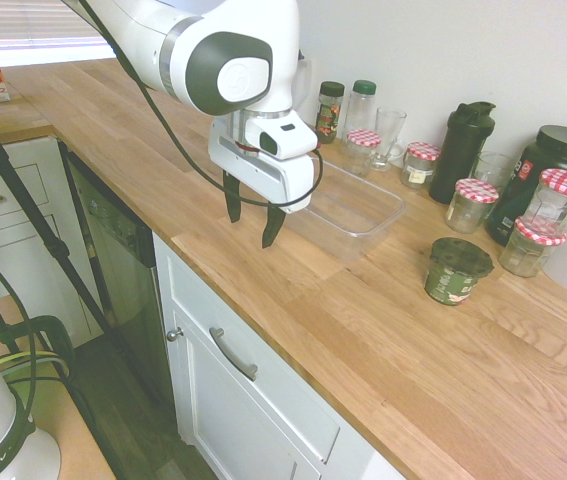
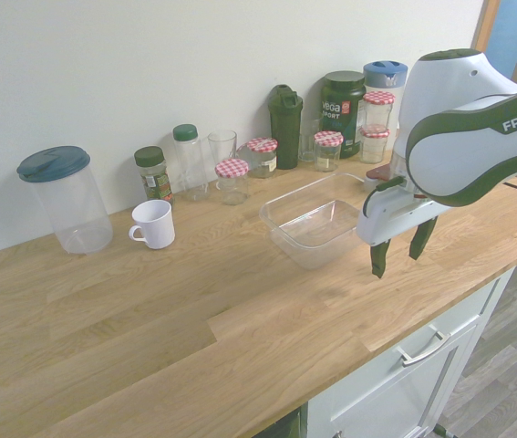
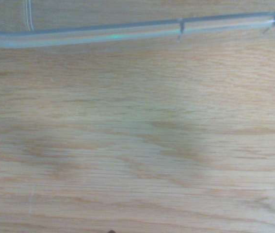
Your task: Put the cereal into the container
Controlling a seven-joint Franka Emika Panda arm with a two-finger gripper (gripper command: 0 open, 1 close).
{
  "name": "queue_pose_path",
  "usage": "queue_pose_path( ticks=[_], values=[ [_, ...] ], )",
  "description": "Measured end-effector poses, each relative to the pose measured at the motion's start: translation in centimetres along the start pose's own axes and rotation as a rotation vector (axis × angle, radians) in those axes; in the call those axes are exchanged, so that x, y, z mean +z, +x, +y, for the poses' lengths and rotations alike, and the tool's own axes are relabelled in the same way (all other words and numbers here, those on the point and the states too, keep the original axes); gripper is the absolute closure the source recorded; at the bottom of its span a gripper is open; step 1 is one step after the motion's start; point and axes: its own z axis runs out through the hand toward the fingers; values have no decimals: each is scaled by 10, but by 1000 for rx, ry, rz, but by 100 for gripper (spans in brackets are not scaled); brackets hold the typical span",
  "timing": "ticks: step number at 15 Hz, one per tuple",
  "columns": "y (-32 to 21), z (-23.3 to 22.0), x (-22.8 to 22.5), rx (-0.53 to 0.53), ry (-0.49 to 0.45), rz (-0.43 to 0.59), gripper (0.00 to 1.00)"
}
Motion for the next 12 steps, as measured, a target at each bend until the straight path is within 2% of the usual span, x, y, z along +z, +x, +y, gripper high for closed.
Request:
queue_pose_path(
  ticks=[6,12],
  values=[
    [2,-15,-14,47,58,46,0],
    [74,6,-76,174,126,140,0]
  ],
)
